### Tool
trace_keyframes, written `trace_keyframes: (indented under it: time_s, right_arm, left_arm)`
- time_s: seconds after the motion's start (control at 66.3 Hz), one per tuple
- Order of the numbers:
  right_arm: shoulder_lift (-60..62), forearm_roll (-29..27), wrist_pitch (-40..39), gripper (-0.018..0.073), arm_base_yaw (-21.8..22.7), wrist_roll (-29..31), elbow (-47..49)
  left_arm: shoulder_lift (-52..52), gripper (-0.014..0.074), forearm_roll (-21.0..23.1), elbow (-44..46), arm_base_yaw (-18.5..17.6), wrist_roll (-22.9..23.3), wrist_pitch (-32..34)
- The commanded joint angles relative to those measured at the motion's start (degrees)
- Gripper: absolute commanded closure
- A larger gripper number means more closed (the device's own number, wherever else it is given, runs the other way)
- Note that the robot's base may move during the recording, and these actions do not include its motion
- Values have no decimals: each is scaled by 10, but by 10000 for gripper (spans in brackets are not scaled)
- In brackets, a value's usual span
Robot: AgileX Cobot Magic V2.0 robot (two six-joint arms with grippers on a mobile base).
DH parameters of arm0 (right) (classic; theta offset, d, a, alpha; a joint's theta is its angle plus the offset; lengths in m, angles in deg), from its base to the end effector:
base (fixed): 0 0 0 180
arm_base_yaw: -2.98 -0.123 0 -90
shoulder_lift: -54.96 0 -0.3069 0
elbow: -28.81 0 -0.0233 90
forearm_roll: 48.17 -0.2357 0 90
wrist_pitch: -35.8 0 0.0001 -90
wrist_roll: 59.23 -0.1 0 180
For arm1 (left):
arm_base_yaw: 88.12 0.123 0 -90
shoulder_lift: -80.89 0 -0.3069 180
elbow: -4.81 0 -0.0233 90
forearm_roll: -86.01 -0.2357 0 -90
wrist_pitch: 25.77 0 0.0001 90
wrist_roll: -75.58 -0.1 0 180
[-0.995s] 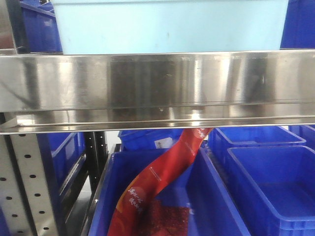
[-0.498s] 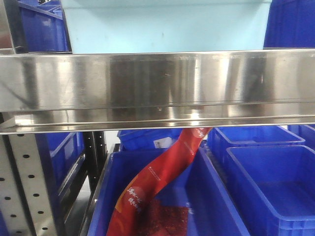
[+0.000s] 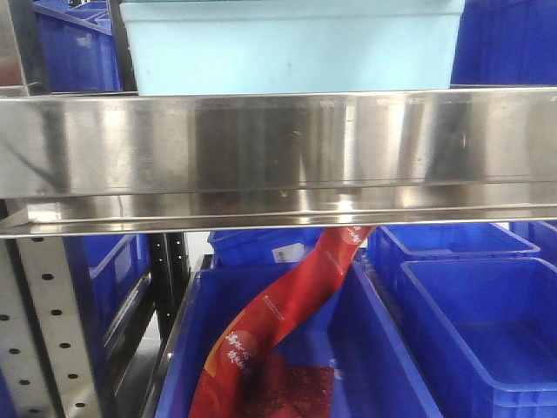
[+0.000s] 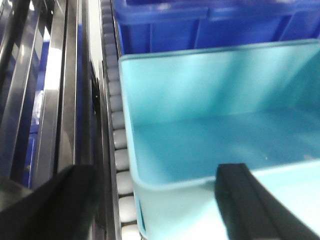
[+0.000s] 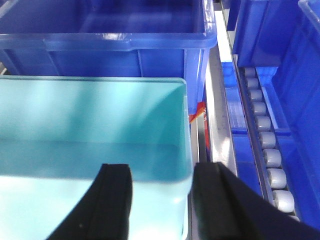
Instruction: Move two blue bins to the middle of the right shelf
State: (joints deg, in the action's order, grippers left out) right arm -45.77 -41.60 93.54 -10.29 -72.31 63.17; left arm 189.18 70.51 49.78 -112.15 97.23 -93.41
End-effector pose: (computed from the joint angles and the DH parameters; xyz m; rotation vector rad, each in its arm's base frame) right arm 0.3392 0.0701 0.4847 -0.0142 2.1626 0.1251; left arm 0.3484 -0.1282 0.4784 0.0340 2.2478 -0.0883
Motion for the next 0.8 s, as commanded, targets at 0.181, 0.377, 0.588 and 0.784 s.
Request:
trace_keyframes:
  time_s: [0.181,0.377,0.588,0.784]
  right_arm:
    - [65,17,26,675,1,2,5]
    - [92,27,50,725,1,8,-16]
    - [180,27,-112,725,1,8,-213]
    - [279,27,-283,725,1,8,-425]
  left_arm:
    - [-51,542,-3,4,-3,0,-23]
    - [-96,707,-2,-31,-3,1,-23]
    - [-179,707,2,-221,-3,20,109]
    - [-270,707,34,-438,-3,20,317]
